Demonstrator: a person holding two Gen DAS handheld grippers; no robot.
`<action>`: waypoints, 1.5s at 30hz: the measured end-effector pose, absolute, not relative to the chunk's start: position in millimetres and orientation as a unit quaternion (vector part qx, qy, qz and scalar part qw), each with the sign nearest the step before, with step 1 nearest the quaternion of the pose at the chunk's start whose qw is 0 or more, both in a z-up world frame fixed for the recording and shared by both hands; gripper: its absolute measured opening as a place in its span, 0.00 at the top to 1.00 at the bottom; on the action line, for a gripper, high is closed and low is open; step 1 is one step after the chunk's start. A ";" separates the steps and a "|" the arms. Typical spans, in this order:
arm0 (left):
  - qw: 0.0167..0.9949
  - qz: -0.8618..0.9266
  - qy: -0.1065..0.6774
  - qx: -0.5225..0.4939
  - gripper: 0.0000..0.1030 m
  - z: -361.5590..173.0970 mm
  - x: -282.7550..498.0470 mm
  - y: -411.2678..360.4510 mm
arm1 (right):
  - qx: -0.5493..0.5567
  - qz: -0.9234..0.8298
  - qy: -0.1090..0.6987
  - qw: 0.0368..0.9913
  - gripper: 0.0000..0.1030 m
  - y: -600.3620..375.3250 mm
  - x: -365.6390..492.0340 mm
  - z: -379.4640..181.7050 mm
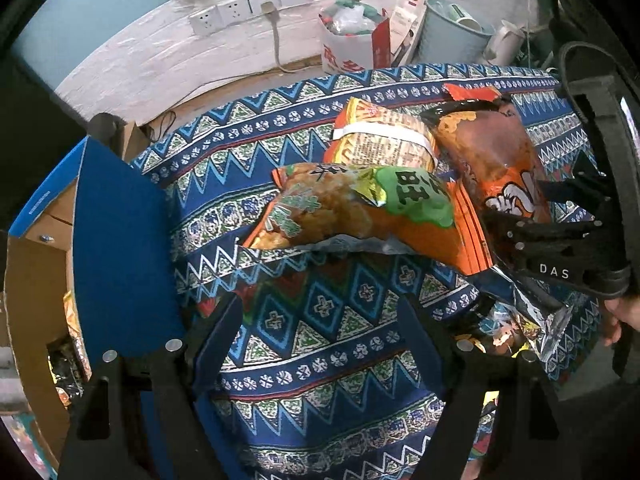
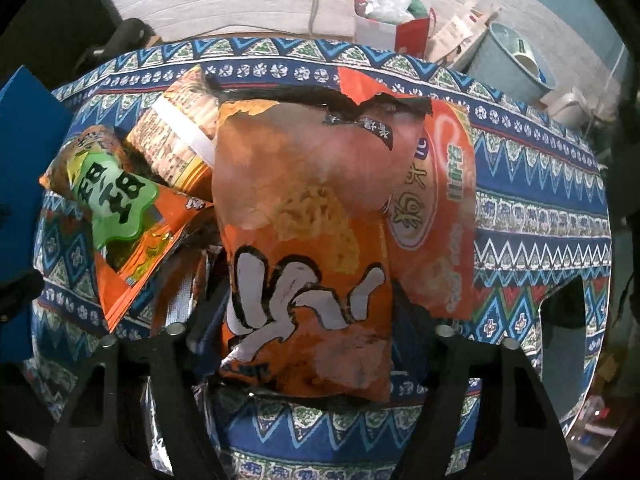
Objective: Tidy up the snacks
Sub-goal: 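Grasp the orange chip bag with the right tool while the left grasps the black snack bag, then lift both bags and carry them over the cardboard box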
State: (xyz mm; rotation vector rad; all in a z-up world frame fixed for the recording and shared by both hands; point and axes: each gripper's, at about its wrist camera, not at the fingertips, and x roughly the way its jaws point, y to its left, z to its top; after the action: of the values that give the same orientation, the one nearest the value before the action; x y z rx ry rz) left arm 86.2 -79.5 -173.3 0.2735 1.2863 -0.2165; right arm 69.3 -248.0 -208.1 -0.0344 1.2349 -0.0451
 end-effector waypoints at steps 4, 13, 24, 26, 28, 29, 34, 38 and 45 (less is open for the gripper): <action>0.783 -0.106 0.602 0.118 0.22 -176.0 81.5 -83.8 | -0.027 -0.020 0.575 0.817 0.54 -246.7 62.0 -203.1; 0.771 -0.132 0.619 0.072 0.22 -174.3 57.1 -103.8 | -0.029 -0.039 0.549 0.834 0.57 -259.0 36.0 -173.7; 0.757 -0.166 0.629 0.065 0.21 -180.6 27.7 -148.6 | 0.003 -0.061 0.545 0.836 0.57 -294.6 -6.1 -164.7; 0.751 -0.169 0.636 0.061 0.20 -185.7 23.7 -156.1 | 0.008 -0.064 0.543 0.837 0.57 -299.4 -10.3 -164.2; 0.742 -0.169 0.645 0.061 0.20 -193.8 21.4 -162.8 | 0.014 -0.066 0.542 0.838 0.57 -303.7 -14.5 -163.7; 0.739 -0.168 0.650 0.063 0.20 -197.6 20.8 -165.5 | 0.016 -0.067 0.542 0.838 0.57 -305.3 -16.3 -163.4; 0.730 -0.154 0.661 0.080 0.20 -215.3 23.7 -173.8 | 0.018 -0.069 0.538 0.840 0.57 -309.9 -21.1 -161.4; 0.719 -0.150 0.674 0.079 0.20 -231.2 28.0 -174.7 | 0.020 -0.067 0.534 0.843 0.57 -310.7 -20.1 -160.0; 0.717 -0.170 0.673 0.070 0.40 -242.7 24.0 -165.6 | 0.018 -0.064 0.533 0.844 0.57 -307.6 -15.8 -159.7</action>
State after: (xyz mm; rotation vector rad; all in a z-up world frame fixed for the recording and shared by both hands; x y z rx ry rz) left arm 24.0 -165.6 -242.7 0.1548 1.4892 -0.3763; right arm -15.8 -307.6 -159.7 0.0381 1.1242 -0.1343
